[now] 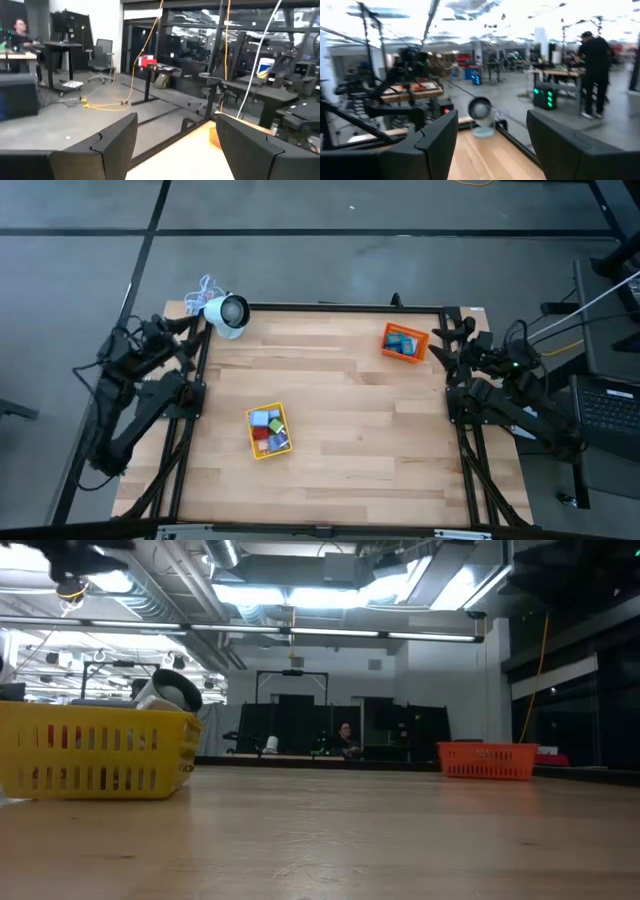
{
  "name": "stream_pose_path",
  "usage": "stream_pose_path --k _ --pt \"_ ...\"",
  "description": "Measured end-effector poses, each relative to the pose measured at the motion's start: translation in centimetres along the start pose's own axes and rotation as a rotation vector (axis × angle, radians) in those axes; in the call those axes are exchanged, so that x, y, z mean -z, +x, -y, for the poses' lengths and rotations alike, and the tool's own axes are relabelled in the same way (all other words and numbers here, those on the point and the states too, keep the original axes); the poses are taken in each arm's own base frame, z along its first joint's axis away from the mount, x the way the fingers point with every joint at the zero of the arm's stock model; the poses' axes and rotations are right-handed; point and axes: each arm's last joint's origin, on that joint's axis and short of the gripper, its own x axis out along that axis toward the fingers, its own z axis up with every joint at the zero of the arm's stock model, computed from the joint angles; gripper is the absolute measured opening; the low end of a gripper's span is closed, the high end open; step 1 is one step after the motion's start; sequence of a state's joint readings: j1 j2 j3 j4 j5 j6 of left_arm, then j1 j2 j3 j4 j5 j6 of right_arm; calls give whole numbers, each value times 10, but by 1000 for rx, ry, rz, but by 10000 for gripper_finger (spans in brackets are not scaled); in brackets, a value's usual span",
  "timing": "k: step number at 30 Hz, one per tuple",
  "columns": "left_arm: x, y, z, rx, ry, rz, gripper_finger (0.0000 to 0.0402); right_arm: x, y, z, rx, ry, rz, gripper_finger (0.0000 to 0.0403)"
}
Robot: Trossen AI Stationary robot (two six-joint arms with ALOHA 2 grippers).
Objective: Pick & Place Office items
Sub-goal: Return to Home Position
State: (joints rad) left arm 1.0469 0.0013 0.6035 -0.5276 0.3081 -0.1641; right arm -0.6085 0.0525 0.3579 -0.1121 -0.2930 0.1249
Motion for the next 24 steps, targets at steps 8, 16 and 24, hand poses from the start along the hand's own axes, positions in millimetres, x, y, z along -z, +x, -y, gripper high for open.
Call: stream_pose_path --k 8,16,24 --pt "45 32 -18 -10 -28 -40 265 34 8 8 100 23 -80 242" --pt "66 43 -26 -72 -19 -30 265 60 11 12 168 28 -128 242" --pt "104 55 -33 -95 -26 -112 265 97 14 14 174 76 -177 242"
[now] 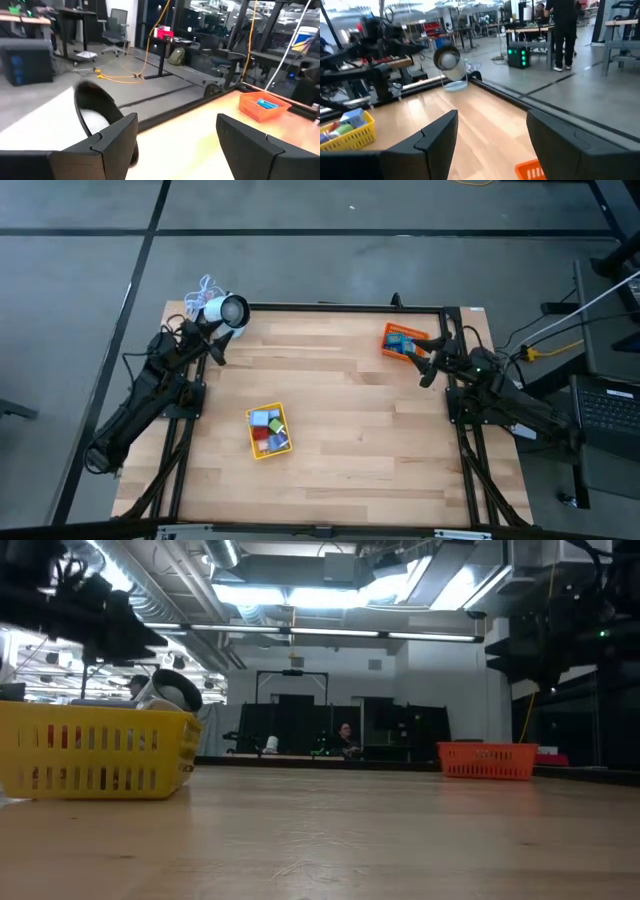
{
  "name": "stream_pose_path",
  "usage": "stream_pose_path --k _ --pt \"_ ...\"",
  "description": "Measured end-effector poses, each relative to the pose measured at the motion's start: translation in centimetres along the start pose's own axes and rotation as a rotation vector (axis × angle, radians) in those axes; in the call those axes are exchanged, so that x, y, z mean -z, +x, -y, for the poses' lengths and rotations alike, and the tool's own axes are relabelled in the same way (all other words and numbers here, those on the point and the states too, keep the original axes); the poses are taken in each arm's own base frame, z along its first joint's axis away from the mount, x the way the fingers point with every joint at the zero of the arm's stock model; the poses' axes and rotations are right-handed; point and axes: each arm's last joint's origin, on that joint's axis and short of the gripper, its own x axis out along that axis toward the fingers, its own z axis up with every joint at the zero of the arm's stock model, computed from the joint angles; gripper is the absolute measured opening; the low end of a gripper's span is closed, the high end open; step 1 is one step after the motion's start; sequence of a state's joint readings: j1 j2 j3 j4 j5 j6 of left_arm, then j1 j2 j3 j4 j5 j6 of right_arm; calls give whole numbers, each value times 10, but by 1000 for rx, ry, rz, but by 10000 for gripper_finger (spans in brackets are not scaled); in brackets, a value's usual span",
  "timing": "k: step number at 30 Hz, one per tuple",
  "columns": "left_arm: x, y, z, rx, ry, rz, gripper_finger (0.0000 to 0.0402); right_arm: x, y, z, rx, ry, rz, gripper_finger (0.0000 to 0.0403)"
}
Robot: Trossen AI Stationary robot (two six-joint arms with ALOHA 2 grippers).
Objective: Pick & Place Office items
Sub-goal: Return to Home Position
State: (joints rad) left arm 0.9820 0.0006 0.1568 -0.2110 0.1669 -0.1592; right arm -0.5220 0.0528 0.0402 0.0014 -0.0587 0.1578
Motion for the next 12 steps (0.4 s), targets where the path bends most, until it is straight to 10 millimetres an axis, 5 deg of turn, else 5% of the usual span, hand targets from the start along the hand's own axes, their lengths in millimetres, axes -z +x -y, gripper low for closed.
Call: stream_pose_path --k 4,12 --pt "21 9 -3 9 -35 -2 265 5 2 0 4 15 14 242" --pt "27 15 -5 -130 -11 87 265 7 2 1 26 -12 -7 242"
